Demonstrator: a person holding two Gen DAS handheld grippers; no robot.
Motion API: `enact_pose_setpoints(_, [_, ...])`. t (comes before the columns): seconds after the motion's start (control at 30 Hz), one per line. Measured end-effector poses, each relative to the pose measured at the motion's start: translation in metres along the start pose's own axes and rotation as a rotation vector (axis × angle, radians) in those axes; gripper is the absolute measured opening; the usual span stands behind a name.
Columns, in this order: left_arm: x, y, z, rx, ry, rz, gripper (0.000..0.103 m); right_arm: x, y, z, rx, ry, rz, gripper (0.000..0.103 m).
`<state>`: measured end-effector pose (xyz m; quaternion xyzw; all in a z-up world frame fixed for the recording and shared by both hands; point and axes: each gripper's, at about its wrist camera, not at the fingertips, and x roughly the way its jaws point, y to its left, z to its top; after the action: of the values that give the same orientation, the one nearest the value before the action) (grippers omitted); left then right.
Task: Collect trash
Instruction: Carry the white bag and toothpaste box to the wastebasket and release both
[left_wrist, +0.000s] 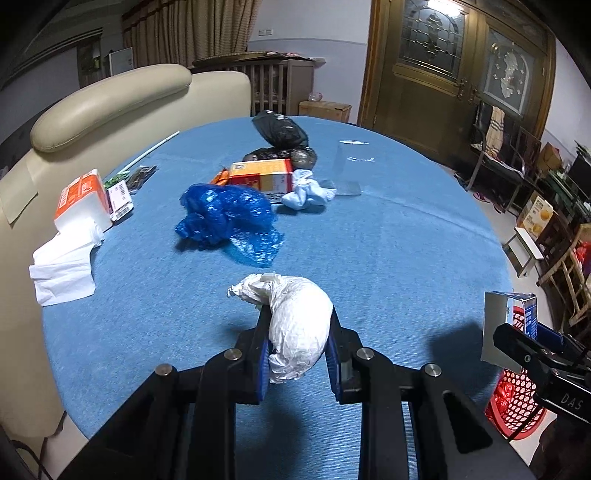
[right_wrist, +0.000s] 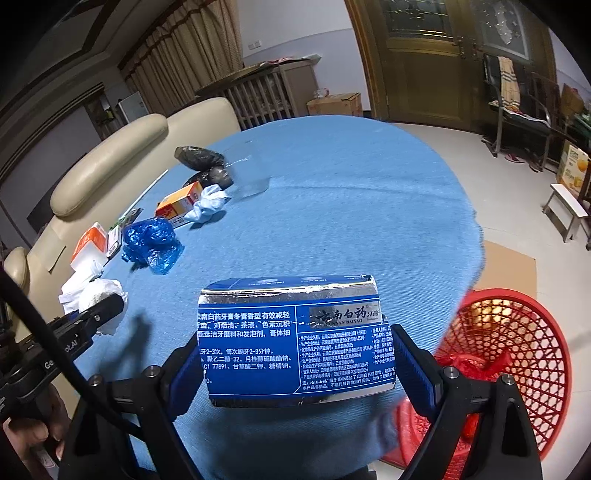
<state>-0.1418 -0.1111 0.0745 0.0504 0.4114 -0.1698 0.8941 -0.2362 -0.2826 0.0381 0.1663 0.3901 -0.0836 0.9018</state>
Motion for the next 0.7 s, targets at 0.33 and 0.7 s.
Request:
enact_pose_setpoints(0.33, [-0.004,-0.038,0.0,0.074,-0.002,-0.06,0.027,-0.025,-0.026,-0.009,0.034,-0.025,-0.038,0.092])
enact_pose_setpoints(0.7, [-0.008,-0.094,-0.005,0.181,0.009,-0.15,0.027,-0.052,-0.082,-0.026,0.129,-0.042,-0.132,0.092])
